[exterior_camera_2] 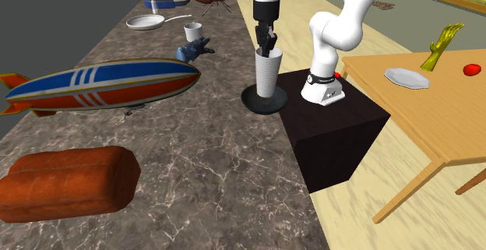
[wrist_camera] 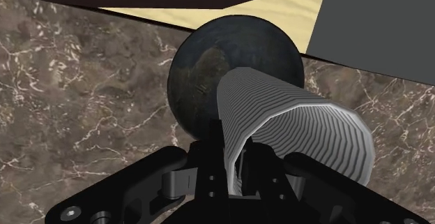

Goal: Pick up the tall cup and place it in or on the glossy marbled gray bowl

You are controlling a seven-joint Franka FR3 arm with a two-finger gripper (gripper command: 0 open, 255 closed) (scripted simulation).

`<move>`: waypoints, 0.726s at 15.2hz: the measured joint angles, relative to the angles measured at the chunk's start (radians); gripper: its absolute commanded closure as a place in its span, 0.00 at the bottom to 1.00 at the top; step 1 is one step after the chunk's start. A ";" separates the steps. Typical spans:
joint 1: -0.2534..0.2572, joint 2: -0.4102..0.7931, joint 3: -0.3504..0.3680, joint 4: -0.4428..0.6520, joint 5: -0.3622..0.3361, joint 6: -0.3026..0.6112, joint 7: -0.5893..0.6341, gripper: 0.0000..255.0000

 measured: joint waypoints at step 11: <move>0.000 0.010 0.003 -0.027 0.003 0.037 -0.004 0.00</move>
